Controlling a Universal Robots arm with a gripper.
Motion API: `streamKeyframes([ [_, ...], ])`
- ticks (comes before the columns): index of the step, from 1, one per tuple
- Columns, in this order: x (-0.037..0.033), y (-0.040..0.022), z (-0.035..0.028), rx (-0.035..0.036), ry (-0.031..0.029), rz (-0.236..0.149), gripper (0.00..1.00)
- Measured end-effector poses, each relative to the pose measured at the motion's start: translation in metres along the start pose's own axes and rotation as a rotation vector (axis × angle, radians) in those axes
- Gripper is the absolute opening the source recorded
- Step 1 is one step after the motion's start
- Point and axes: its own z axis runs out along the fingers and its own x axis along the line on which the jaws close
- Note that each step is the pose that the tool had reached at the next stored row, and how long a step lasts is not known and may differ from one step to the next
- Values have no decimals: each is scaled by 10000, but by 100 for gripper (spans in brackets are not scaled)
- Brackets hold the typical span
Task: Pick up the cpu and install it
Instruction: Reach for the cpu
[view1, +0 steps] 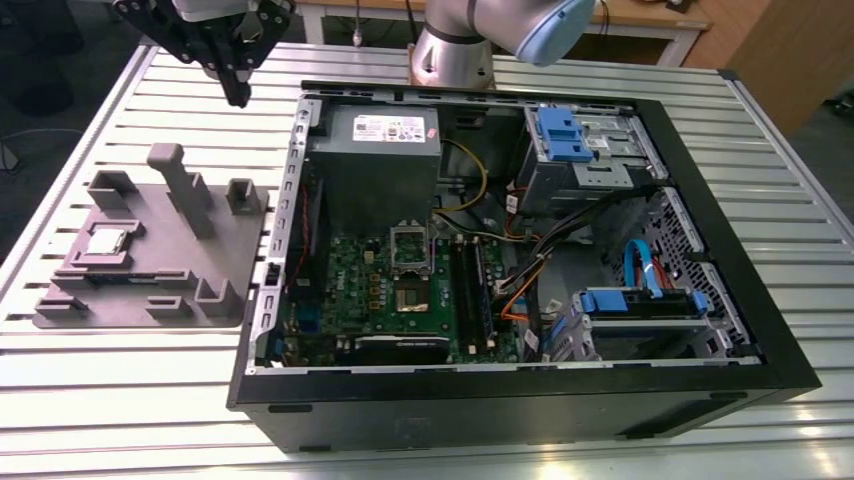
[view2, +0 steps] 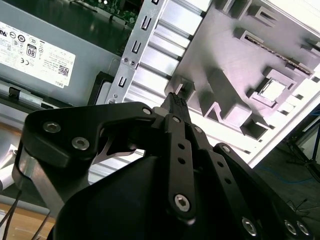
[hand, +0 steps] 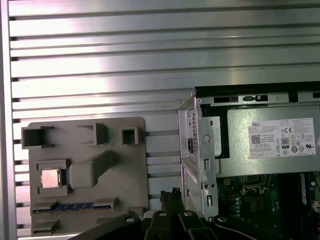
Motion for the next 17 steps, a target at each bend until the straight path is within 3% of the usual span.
streamKeyframes([
  [17, 46, -3, -1, 0, 0, 0, 10],
])
